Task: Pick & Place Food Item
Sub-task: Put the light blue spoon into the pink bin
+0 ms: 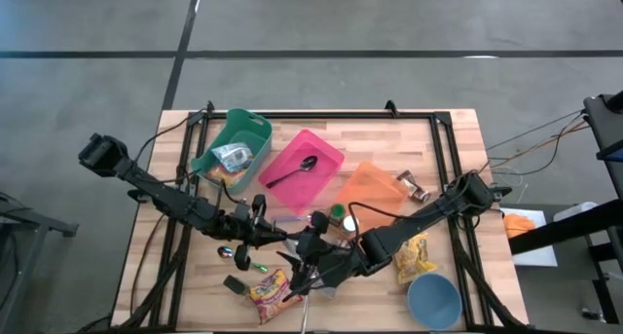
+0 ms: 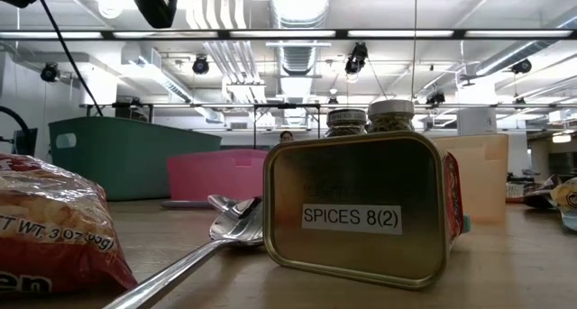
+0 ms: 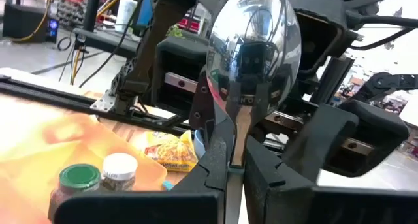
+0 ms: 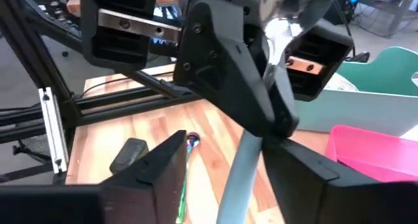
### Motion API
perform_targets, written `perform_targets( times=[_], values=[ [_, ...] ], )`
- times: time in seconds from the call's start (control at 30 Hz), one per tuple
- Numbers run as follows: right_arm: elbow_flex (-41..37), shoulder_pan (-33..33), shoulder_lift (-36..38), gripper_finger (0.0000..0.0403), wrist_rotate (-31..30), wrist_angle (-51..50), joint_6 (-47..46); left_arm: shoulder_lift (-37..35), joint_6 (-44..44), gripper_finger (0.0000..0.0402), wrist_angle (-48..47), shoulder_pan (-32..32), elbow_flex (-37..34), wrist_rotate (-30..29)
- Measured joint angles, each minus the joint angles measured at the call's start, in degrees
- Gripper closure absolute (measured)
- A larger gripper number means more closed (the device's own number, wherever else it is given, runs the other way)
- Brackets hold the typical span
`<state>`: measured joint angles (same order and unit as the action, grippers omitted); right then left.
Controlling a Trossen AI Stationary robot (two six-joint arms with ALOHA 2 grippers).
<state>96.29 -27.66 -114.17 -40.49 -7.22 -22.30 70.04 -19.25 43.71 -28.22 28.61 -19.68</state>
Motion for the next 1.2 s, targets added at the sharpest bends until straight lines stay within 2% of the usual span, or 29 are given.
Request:
perform_targets(
  times=[0.1,0.2,0.37,0.47,0.6,0.7,0.8,0.9,1.03,1.2],
  values=[
    [0.00,-0.05,0.04,0.0181,-0.19,-0.80,-1.86,-2.37,-0.74,0.0388,-7.00,0.96,1.62,-0.07],
    [0.02,-0.34,0.93,0.0171,0.07,-4.62,-7.98,-4.31,-0.70,0.0388,-19.41,2.50,5.99,-1.40],
    [0.02,-1.02,3.45,0.0168,-0.74,-18.51,-21.92,-4.85,-0.70,0.0388,-41.22,6.57,15.43,-6.90],
    [0.02,-1.71,5.15,0.0168,-3.32,-26.56,-28.78,-4.40,-0.67,0.0388,-53.30,10.79,20.85,-6.96],
    [0.09,-2.34,6.08,0.0168,-2.85,-33.29,-35.80,-3.10,-1.26,0.0388,-64.51,20.26,25.19,-6.78],
    [0.07,-2.47,6.03,0.0168,-2.73,-34.34,-37.96,-2.09,-1.42,0.0388,-67.74,29.42,25.71,-4.18],
    [0.07,-2.40,6.03,0.0168,-2.93,-34.16,-38.38,-0.58,-1.59,0.0388,-67.65,38.54,24.17,2.47],
    [0.07,-2.38,6.08,0.0168,-3.15,-34.17,-39.79,1.83,-1.57,0.0388,-65.84,44.84,23.10,8.37],
    [0.23,-1.94,6.94,0.0168,-2.95,-34.15,-40.72,6.79,0.09,0.0388,-65.18,47.87,22.61,14.05],
    [1.71,-1.70,6.95,0.0168,-2.79,-34.15,-37.86,14.41,2.54,0.0388,-65.49,48.19,25.23,14.33]
  ],
)
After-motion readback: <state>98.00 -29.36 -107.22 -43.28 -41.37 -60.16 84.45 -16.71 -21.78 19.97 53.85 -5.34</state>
